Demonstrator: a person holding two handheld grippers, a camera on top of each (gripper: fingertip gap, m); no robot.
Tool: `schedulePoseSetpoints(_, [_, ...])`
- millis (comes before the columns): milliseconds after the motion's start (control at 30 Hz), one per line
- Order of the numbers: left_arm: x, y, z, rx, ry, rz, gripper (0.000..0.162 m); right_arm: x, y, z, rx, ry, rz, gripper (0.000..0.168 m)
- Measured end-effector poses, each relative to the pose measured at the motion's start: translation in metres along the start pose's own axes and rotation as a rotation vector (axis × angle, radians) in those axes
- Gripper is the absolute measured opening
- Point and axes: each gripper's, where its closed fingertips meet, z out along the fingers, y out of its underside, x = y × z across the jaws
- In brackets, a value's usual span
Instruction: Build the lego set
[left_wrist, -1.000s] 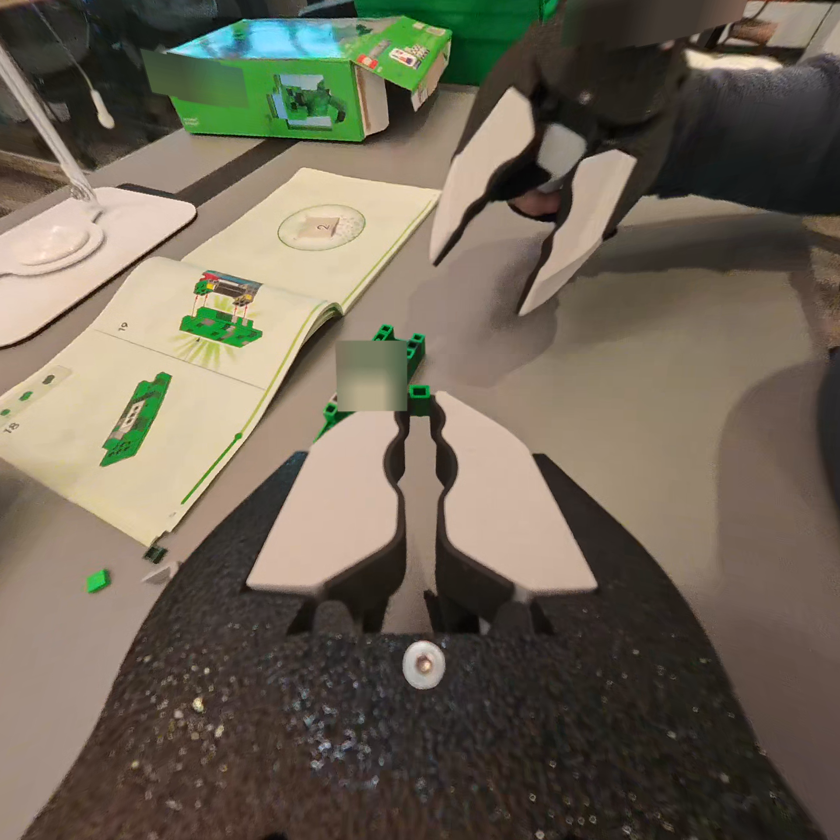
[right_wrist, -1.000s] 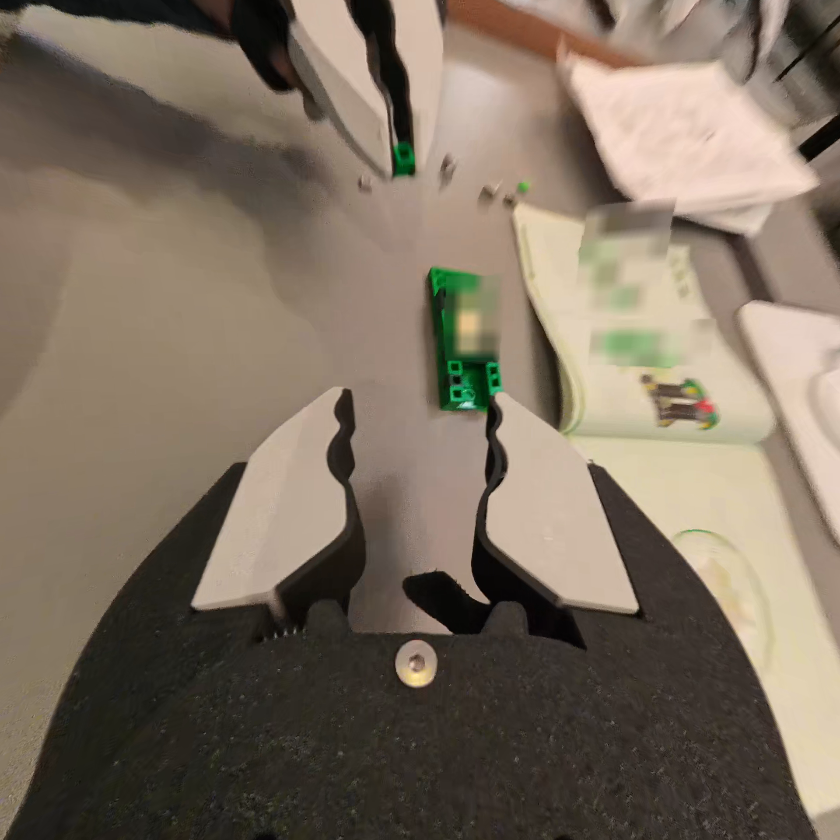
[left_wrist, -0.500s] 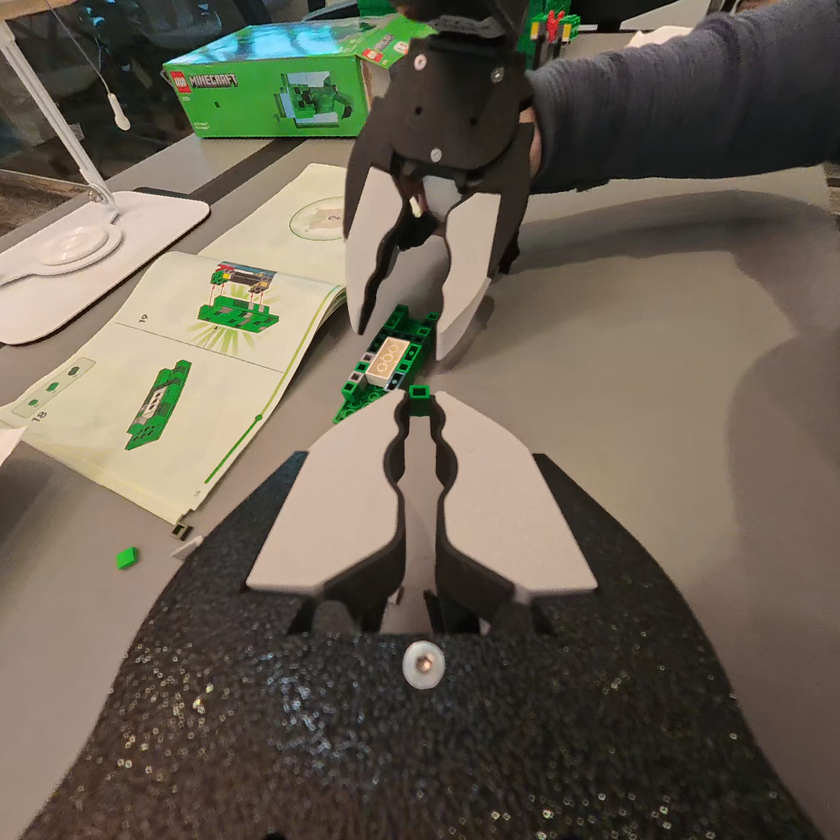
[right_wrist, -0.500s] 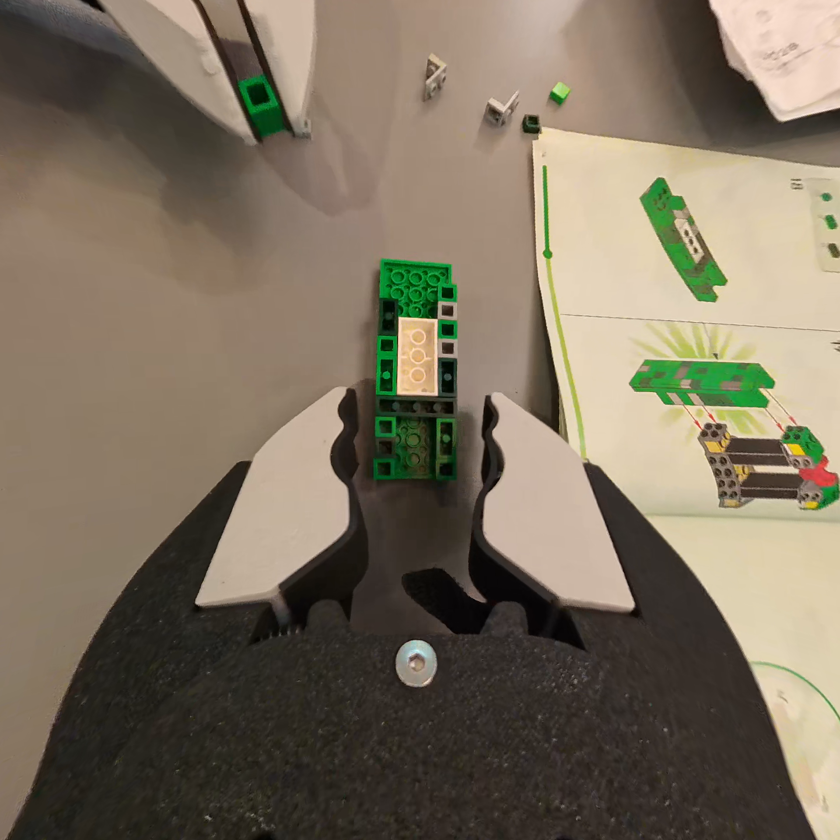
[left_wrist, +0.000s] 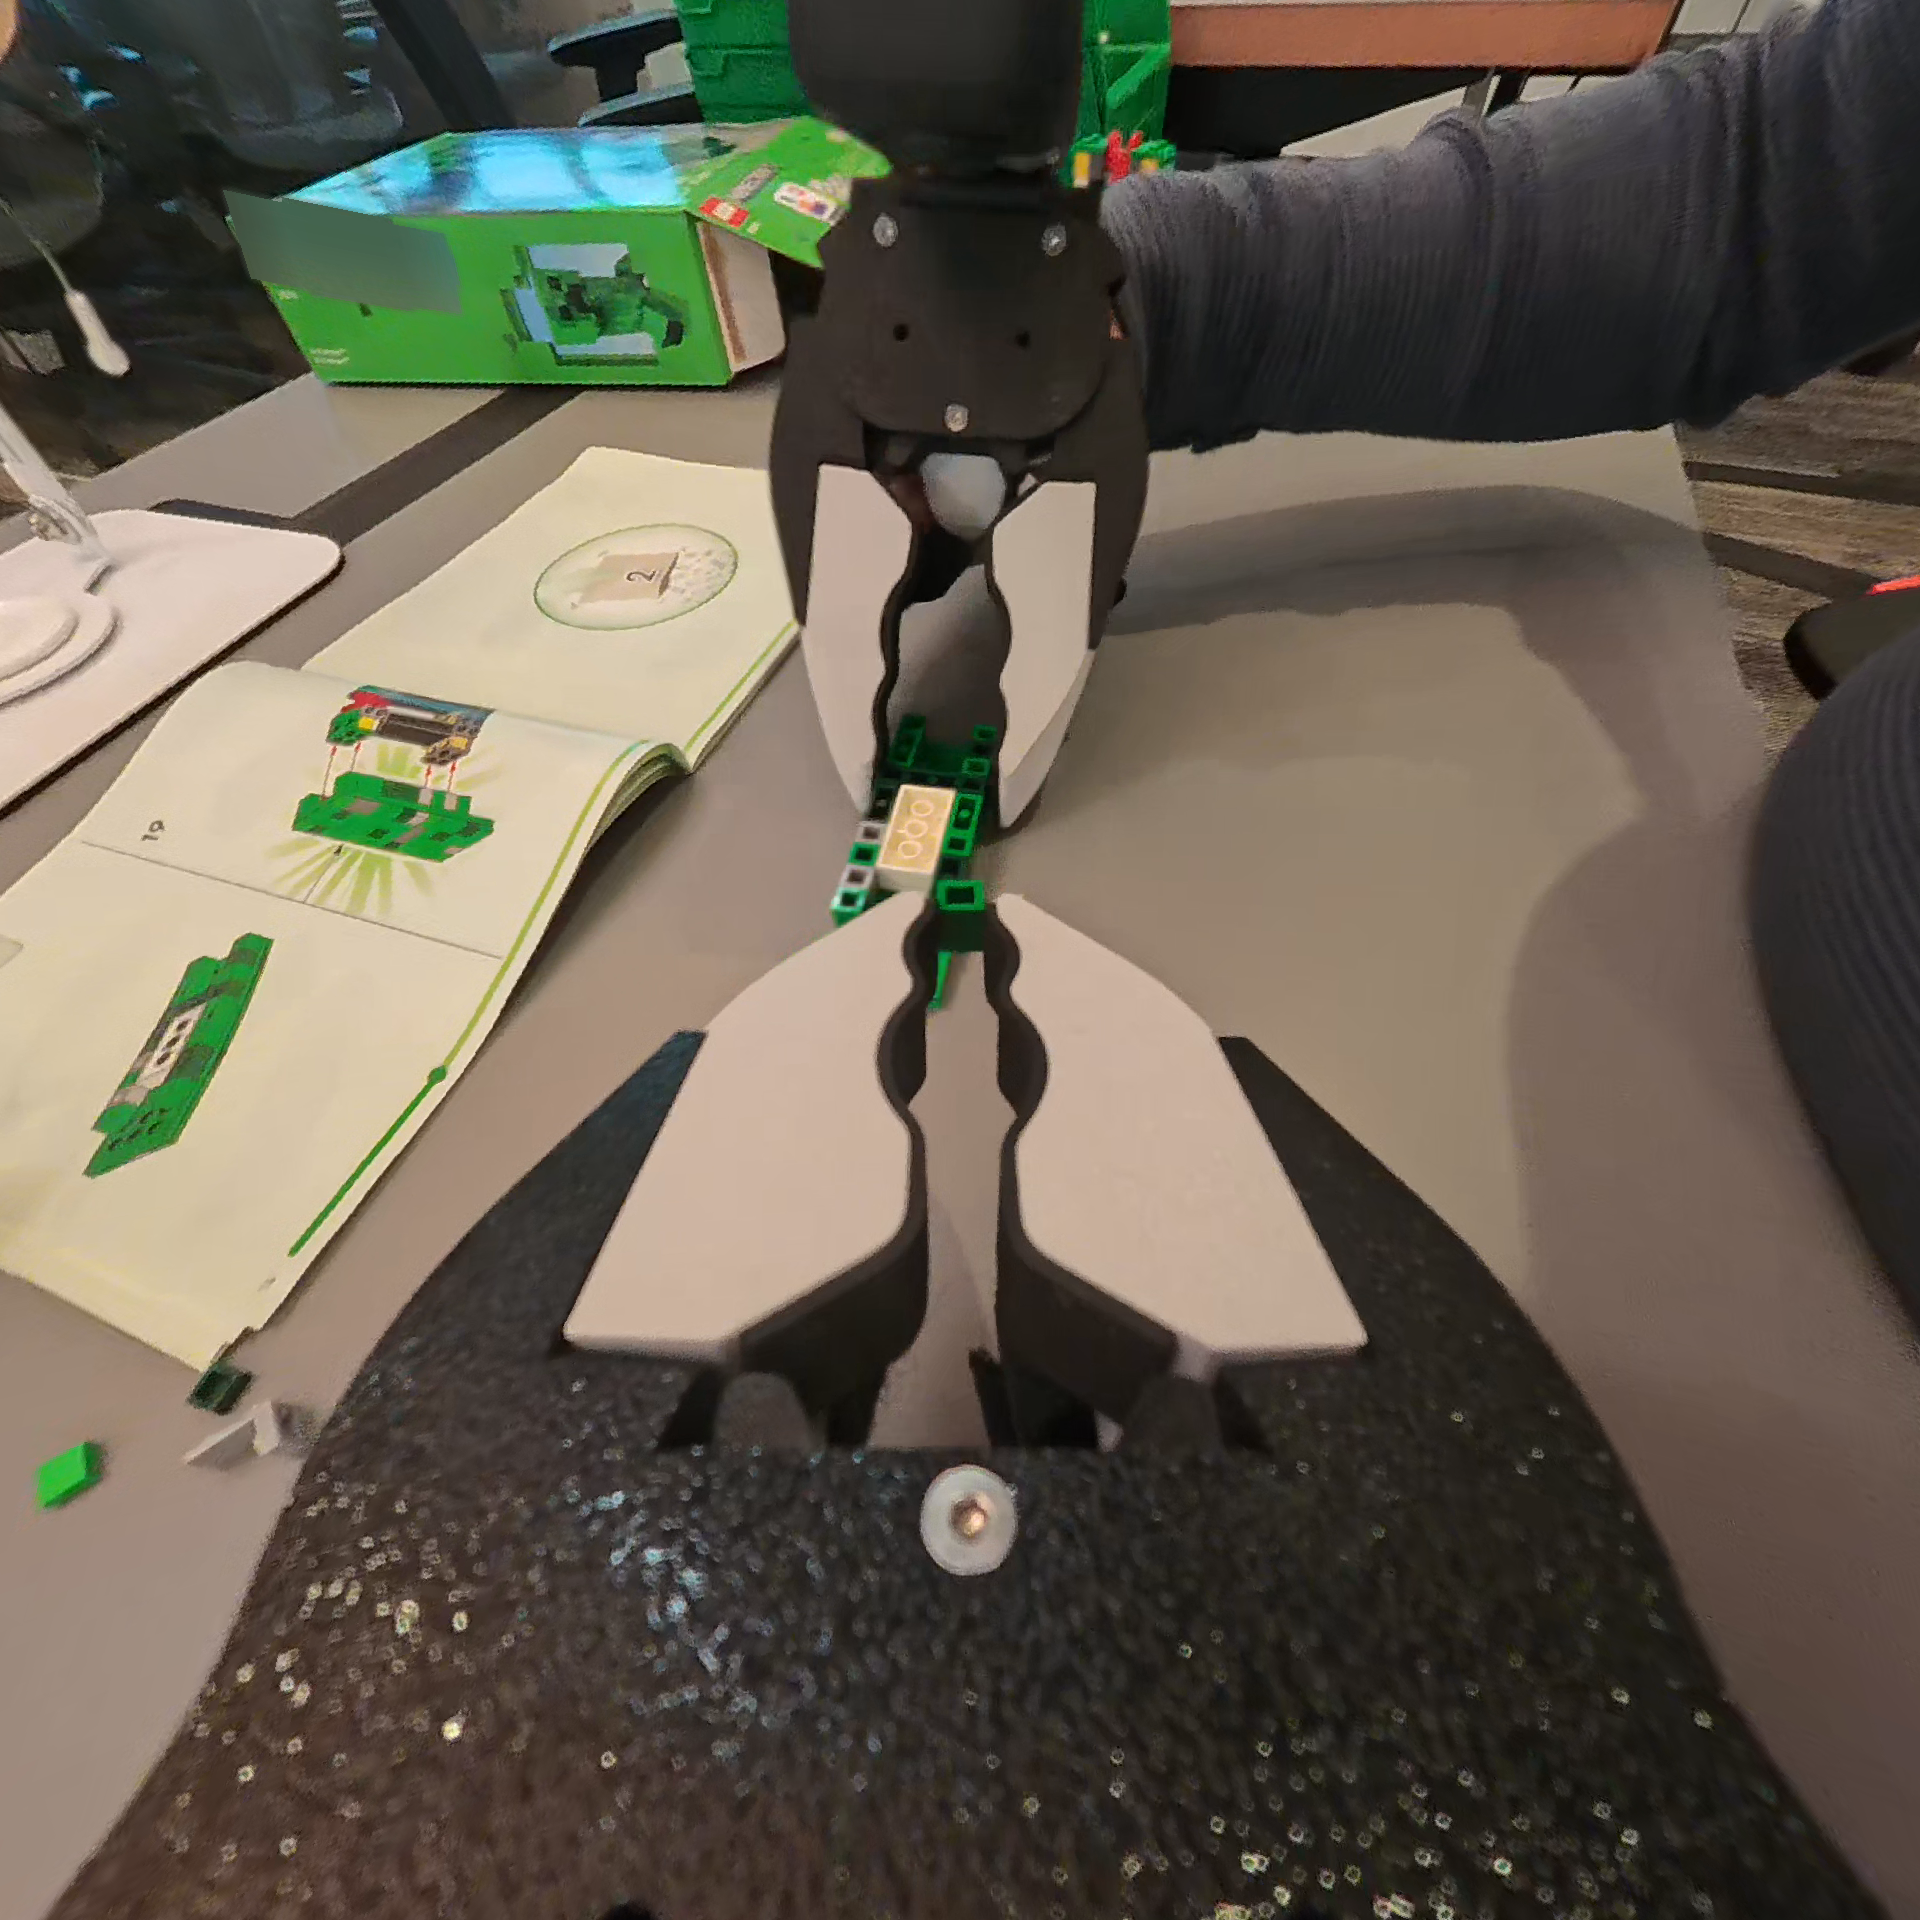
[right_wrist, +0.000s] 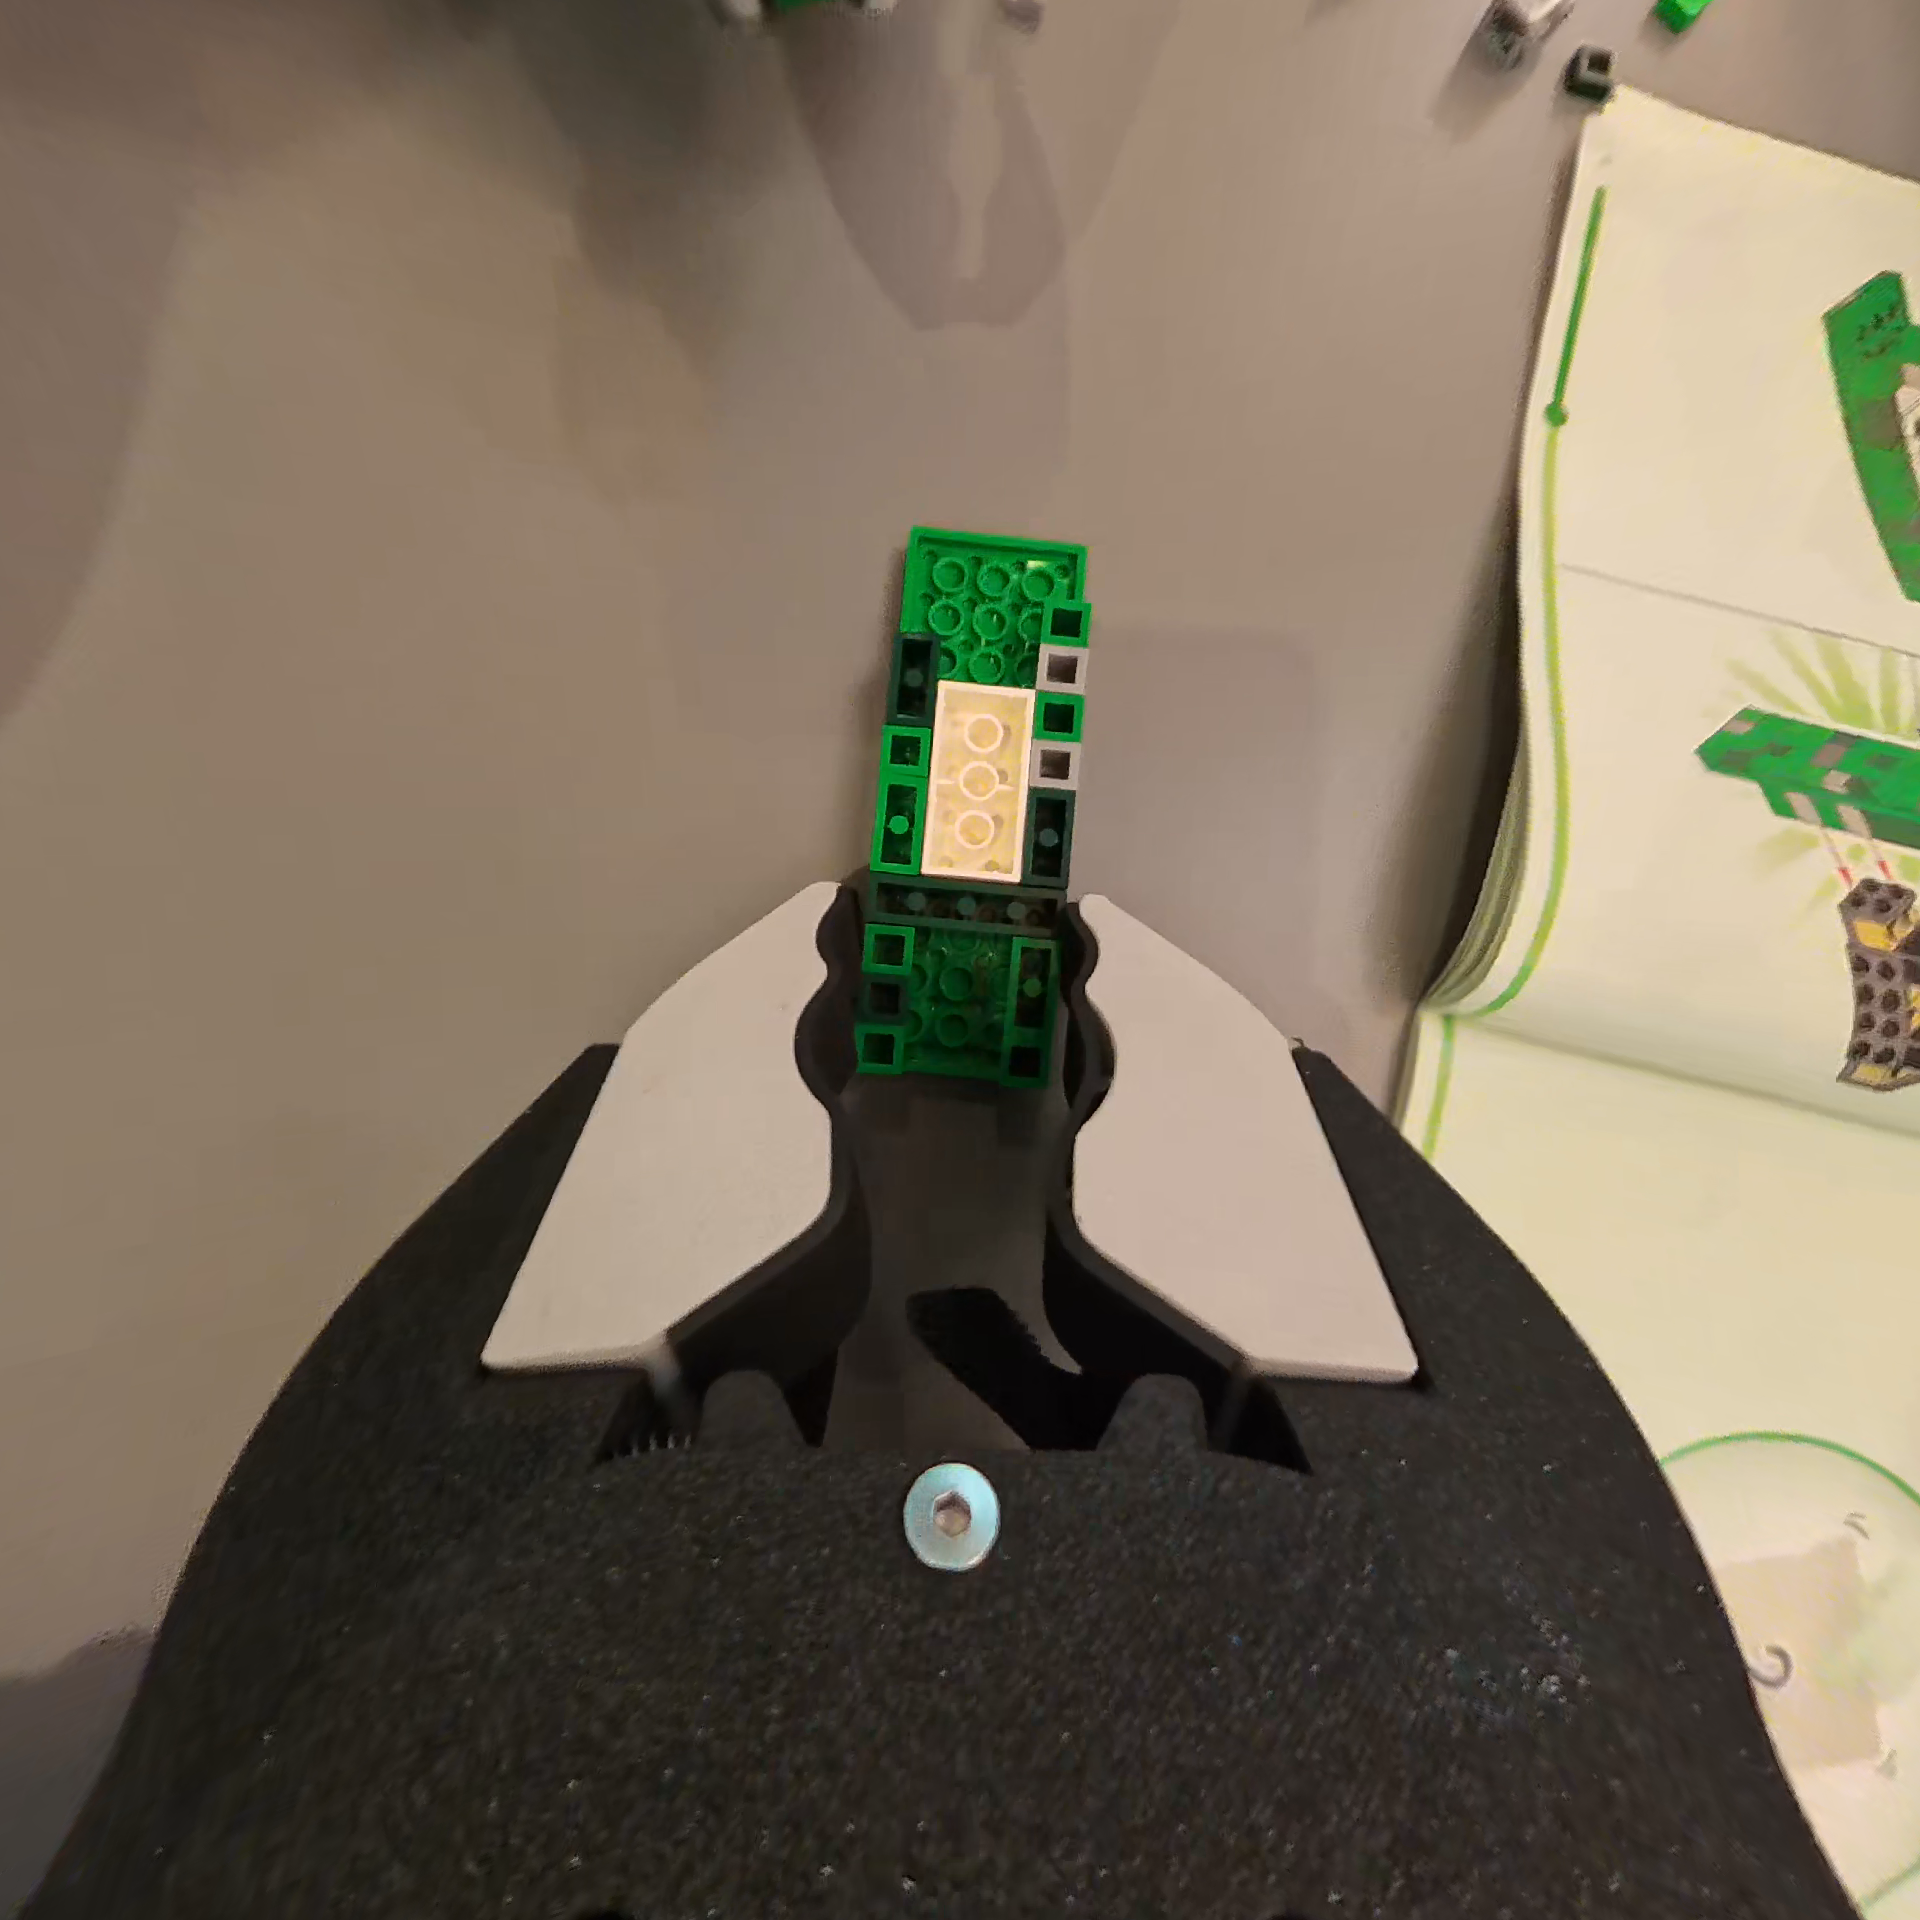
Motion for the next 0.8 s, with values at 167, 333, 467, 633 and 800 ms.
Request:
schedulePoseSetpoints(167, [0.009,-0.007,0.011,0.019,0.017,-0.004,0.007,-0.008,0.009,-0.009,0.024,0.04,-0.009,0.05])
schedulePoseSetpoints(333, [0.017,-0.008,0.022,0.023,0.019,0.005,0.007,0.005,0.001,-0.038,0.166,0.224,0.119,0.071])
schedulePoseSetpoints(467, [0.028,-0.01,0.029,0.034,0.037,0.031,0.007,-0.008,-0.008,-0.061,0.369,0.297,0.198,0.052])
schedulePoseSetpoints(633, [0.039,-0.023,0.034,0.102,0.028,0.127,0.007,-0.042,-0.033,-0.061,0.467,0.228,0.268,0.043])
schedulePoseSetpoints(800, [0.047,-0.031,0.038,0.139,0.058,0.146,0.007,-0.061,-0.049,-0.055,0.444,0.255,0.115,0.033])
